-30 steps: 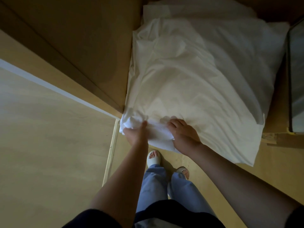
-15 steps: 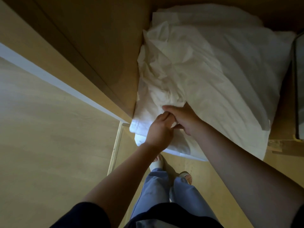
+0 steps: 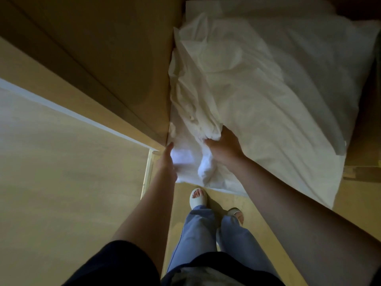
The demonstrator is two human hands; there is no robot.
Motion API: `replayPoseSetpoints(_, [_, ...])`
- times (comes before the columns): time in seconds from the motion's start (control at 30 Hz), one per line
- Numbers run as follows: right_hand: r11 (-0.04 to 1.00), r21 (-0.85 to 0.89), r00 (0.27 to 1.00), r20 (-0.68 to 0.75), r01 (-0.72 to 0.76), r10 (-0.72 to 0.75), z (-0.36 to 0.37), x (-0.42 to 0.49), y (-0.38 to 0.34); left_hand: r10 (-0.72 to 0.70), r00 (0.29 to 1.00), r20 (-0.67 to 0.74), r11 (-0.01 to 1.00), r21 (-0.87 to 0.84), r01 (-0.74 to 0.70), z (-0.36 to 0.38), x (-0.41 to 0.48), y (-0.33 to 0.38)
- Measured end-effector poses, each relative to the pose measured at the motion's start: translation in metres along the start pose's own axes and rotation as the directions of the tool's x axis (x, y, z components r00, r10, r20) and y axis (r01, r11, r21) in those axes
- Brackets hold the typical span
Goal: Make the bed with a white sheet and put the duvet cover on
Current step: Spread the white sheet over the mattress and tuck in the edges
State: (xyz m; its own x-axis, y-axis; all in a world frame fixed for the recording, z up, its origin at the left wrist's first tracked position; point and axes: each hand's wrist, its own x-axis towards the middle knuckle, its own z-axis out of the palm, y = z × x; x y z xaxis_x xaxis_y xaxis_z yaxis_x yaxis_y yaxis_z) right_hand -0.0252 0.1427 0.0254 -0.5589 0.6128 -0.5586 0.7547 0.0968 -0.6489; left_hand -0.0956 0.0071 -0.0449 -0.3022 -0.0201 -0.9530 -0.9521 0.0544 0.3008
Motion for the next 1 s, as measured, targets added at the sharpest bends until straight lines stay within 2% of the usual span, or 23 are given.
replayPoseSetpoints(0.1, [1.000, 0.021, 1.000, -0.001, -0.007, 0.007, -0.002, -0.004, 0.001, 0.056, 0.994, 0.094, 0.983, -0.179, -0.039, -0.002, 0.004, 0.006])
replayPoseSetpoints(0.13, [1.000, 0.022, 1.000, -0.005, -0.007, 0.008, -0.001, -0.005, 0.001, 0.078, 0.989, 0.127, 0.982, -0.182, -0.054, 0.000, -0.003, 0.007])
replayPoseSetpoints(0.2, [0.998, 0.057, 1.000, 0.003, -0.030, 0.029, 0.001, -0.010, -0.004, 0.169, 0.970, 0.175, 0.985, -0.056, -0.162, 0.011, -0.020, 0.009])
replayPoseSetpoints(0.27, [0.953, 0.288, 0.994, 0.089, -0.092, 0.069, 0.000, -0.017, -0.008, 0.368, 0.897, 0.246, 0.907, 0.115, -0.404, 0.018, -0.048, 0.012])
replayPoseSetpoints(0.33, [0.797, 0.580, 0.976, 0.211, -0.169, 0.053, -0.007, -0.027, -0.006, 0.520, 0.764, 0.382, 0.769, 0.180, -0.613, 0.019, -0.075, 0.013])
replayPoseSetpoints(0.37, [0.730, 0.655, 0.969, 0.244, -0.197, 0.042, -0.011, -0.032, -0.002, 0.541, 0.725, 0.426, 0.734, 0.181, -0.654, 0.018, -0.085, 0.012])
replayPoseSetpoints(0.4, [0.720, 0.665, 0.965, 0.260, -0.197, 0.024, -0.015, -0.037, 0.001, 0.526, 0.726, 0.443, 0.739, 0.185, -0.648, 0.018, -0.093, 0.012])
replayPoseSetpoints(0.47, [0.842, 0.531, 0.965, 0.257, -0.092, -0.057, -0.021, -0.045, 0.003, 0.381, 0.767, 0.517, 0.844, 0.145, -0.517, 0.022, -0.107, 0.016])
replayPoseSetpoints(0.5, [0.903, 0.429, 0.964, 0.247, -0.015, -0.101, -0.022, -0.048, 0.001, 0.302, 0.765, 0.569, 0.883, 0.134, -0.449, 0.027, -0.114, 0.020])
replayPoseSetpoints(0.57, [0.952, 0.284, 0.954, 0.236, 0.114, -0.185, -0.021, -0.049, -0.008, 0.271, 0.785, 0.557, 0.858, 0.229, -0.459, 0.045, -0.122, 0.036])
replayPoseSetpoints(0.6, [0.955, 0.238, 0.945, 0.233, 0.175, -0.231, -0.020, -0.049, -0.013, 0.288, 0.824, 0.488, 0.799, 0.352, -0.487, 0.055, -0.127, 0.044])
replayPoseSetpoints(0.67, [0.949, 0.163, 0.926, 0.225, 0.270, -0.302, -0.019, -0.050, -0.017, 0.304, 0.882, 0.360, 0.607, 0.640, -0.471, 0.074, -0.137, 0.054])
replayPoseSetpoints(0.73, [0.947, 0.174, 0.932, 0.198, 0.270, -0.302, -0.018, -0.052, -0.011, 0.352, 0.855, 0.380, 0.421, 0.752, -0.508, 0.087, -0.136, 0.055])
replayPoseSetpoints(0.8, [0.953, 0.217, 0.963, 0.120, 0.212, -0.241, -0.018, -0.058, 0.004, 0.429, 0.799, 0.422, 0.361, 0.730, -0.580, 0.095, -0.135, 0.051])
replayPoseSetpoints(0.83, [0.963, 0.207, 0.981, 0.059, 0.170, -0.186, -0.017, -0.062, 0.013, 0.464, 0.778, 0.423, 0.379, 0.699, -0.606, 0.099, -0.136, 0.048])
replayPoseSetpoints(0.9, [0.986, 0.148, 0.995, -0.067, 0.079, -0.069, -0.011, -0.071, 0.032, 0.532, 0.744, 0.404, 0.488, 0.572, -0.659, 0.108, -0.145, 0.046])
replayPoseSetpoints(1.0, [1.000, 0.027, 0.948, -0.320, 0.013, -0.004, -0.008, -0.084, 0.040, 0.549, 0.745, 0.378, 0.707, 0.265, -0.655, 0.122, -0.169, 0.048])
